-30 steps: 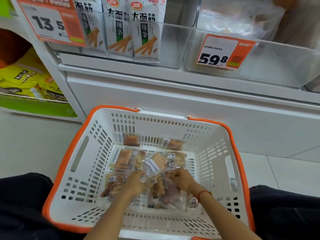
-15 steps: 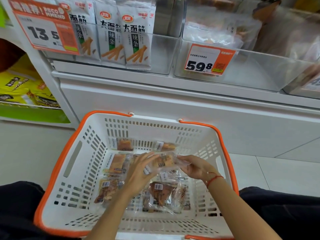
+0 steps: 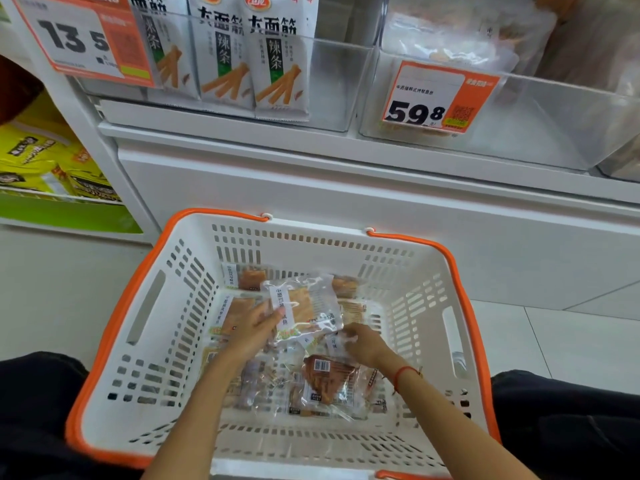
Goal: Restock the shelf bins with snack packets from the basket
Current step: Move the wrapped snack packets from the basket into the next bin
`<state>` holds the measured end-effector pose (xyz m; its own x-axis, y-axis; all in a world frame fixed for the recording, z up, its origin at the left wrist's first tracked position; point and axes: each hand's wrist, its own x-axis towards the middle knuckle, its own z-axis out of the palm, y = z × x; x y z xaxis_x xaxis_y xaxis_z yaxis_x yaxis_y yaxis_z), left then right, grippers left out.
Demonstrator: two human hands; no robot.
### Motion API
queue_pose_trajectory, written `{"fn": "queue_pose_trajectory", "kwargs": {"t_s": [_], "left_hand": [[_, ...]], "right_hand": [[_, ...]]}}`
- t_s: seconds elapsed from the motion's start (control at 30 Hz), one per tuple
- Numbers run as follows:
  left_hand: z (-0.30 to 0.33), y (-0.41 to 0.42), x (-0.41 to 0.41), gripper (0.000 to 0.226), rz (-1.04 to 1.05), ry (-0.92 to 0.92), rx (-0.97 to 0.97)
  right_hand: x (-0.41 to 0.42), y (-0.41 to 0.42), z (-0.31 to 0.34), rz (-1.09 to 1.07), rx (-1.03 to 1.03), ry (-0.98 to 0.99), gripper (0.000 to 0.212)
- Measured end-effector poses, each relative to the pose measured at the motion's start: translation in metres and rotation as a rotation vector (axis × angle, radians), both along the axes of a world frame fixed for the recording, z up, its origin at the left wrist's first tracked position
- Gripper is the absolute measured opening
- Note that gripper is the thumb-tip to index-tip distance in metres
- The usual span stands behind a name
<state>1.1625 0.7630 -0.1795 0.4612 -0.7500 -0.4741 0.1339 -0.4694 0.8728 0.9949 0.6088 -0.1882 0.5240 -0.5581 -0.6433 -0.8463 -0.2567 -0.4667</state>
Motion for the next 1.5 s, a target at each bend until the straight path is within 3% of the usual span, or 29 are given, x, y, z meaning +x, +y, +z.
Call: {"fn": "queue_pose_trajectory", "kwargs": {"t_s": [0.13,0.3,0.4,0.47,0.53,0.73,0.83,0.93,1.13,1.2,1.23,1.3,1.37,1.43,1.5], "left_hand": [[-0.004,0.003,0.001,0.056,0.193,0.229,-0.009],[-0.013,0.004,0.01,0.062,0.338,0.195,0.033],[-0.027,0.008,0.016,0.065,0.345,0.193,0.055],[-0.036,0.009,0.022,0.06,0.371,0.213,0.07],[-0.031,0.007,0.026,0.052,0.41,0.193,0.11],[-0.015,0.006,0.019,0.032,0.483,0.481,0.102],[0.001,0.001,0.011,0.037,0.454,0.59,0.037],[0.006,-0.001,0.007,0.051,0.411,0.569,0.018],[-0.01,0.003,0.012,0.03,0.431,0.672,-0.075],[-0.014,0.004,0.013,0.037,0.412,0.582,-0.075],[-0.018,0.004,0.014,0.051,0.396,0.515,-0.052],[-0.018,0.005,0.014,0.078,0.348,0.389,0.003],[-0.026,0.005,0.014,0.083,0.367,0.327,0.012],[-0.022,0.004,0.011,0.082,0.396,0.302,0.013],[-0.018,0.002,0.009,0.075,0.375,0.324,-0.01]], "right_hand": [[-0.01,0.016,-0.017,0.413,-0.036,0.263,0.056],[-0.016,0.026,-0.023,0.454,-0.33,0.176,0.044],[-0.009,0.019,-0.012,0.361,-0.178,0.133,0.031],[-0.003,0.004,0.005,0.248,0.023,0.1,0.03],[0.002,-0.018,0.031,0.225,0.089,0.056,0.034],[0.037,-0.031,0.084,0.118,-0.365,-0.33,0.032],[0.053,0.01,0.078,0.318,-0.493,-0.556,0.031],[0.048,0.036,0.052,0.615,-0.684,-0.604,0.035],[0.037,0.047,0.024,0.641,-0.71,-0.666,0.041],[0.036,0.045,0.024,0.677,-0.607,-0.618,0.043],[0.036,0.042,0.023,0.648,-0.571,-0.586,0.045],[0.032,0.031,0.023,0.424,-0.556,-0.499,0.048],[0.021,0.014,0.026,0.232,-0.588,-0.276,0.046],[0.004,0.004,0.022,0.272,-0.365,0.029,0.04],[-0.015,0.005,0.01,0.351,-0.069,0.246,0.057]]}}
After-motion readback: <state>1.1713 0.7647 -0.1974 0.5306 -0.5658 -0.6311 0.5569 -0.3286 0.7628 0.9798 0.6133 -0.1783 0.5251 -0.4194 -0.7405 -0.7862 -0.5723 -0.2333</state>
